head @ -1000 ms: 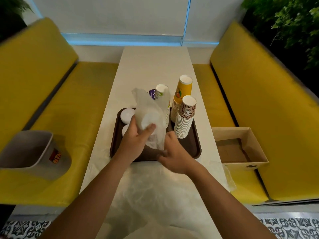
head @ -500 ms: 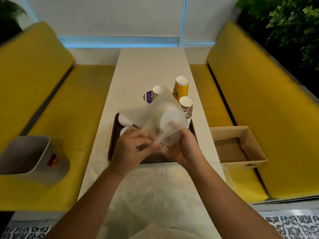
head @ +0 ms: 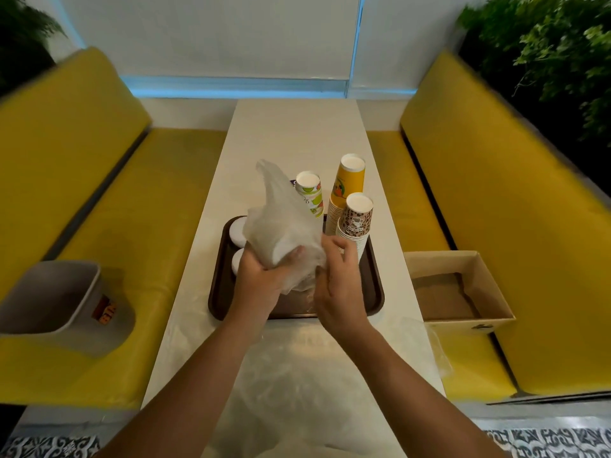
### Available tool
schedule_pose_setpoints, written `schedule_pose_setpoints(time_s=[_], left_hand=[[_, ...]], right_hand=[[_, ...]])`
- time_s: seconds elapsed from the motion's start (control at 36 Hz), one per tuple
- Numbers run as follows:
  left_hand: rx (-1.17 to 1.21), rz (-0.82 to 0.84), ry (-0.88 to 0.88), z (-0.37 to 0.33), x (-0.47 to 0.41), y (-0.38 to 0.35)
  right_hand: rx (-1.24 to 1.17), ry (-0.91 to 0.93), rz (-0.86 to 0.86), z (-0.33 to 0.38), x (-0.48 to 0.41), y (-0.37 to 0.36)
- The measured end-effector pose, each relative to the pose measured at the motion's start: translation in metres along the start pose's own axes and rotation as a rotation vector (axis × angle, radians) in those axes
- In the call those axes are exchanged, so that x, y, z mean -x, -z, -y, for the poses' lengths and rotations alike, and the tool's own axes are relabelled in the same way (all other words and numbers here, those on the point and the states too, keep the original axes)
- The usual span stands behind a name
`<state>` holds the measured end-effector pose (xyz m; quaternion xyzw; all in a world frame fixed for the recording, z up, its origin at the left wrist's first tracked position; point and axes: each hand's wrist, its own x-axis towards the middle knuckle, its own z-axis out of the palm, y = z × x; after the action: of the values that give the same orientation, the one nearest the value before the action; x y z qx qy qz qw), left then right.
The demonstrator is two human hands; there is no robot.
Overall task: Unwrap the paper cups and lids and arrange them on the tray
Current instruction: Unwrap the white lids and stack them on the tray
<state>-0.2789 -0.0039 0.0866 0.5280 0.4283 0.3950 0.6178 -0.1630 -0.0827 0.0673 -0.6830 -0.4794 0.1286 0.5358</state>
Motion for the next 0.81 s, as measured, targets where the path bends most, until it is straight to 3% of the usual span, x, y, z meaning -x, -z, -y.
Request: schedule_pose_setpoints(time_s=[0.06,0.14,0.19,0.25,0.33,0.39,0.5,0.56,0.61,0.67,0.75,0.81], left_hand=[[0.008,-0.013,-0.081,0.004,-0.001,0.003],[-0.177,-0.052,-0.139,0.005,-0.004,0.009],[-0.325,0.002,-0.119,0.007,-0.006,0.014],[-0.333,0.094,-0.078,0.008,-0.007,0.020],[-0.338,0.167,-0.076,0.008,-0.006,0.025],[-0.337,0.183,-0.073,0.009,-0.007,0.027],[-0.163,0.237,-0.008,0.012,-0.005,0.024],[-0.066,0.290,0.013,0.013,-0.002,0.020],[-0.032,0.303,0.019,0.014,0.001,0.017],[-0.051,0.259,0.015,0.017,0.001,0.016],[-0.081,0.092,0.033,0.018,0.000,0.021],[-0.086,0.023,0.043,0.021,-0.004,0.026]], right_hand=[[0.142,0.097,-0.025,-0.009,0.006,0.002],[0.382,0.314,0.237,-0.024,0.012,0.005],[0.486,0.364,0.363,-0.026,0.009,0.013],[0.399,0.299,0.297,-0.014,0.003,0.027],[0.191,0.264,0.002,0.015,-0.014,0.046],[0.205,0.288,-0.037,0.033,-0.028,0.052],[0.365,0.317,0.328,0.035,-0.052,0.041],[0.342,0.266,0.429,0.025,-0.052,0.030],[0.250,0.240,0.383,0.017,-0.048,0.021],[0.208,0.280,0.218,0.011,-0.042,0.017],[0.238,0.395,-0.038,0.005,-0.038,0.015],[0.275,0.511,-0.061,0.004,-0.037,0.017]])
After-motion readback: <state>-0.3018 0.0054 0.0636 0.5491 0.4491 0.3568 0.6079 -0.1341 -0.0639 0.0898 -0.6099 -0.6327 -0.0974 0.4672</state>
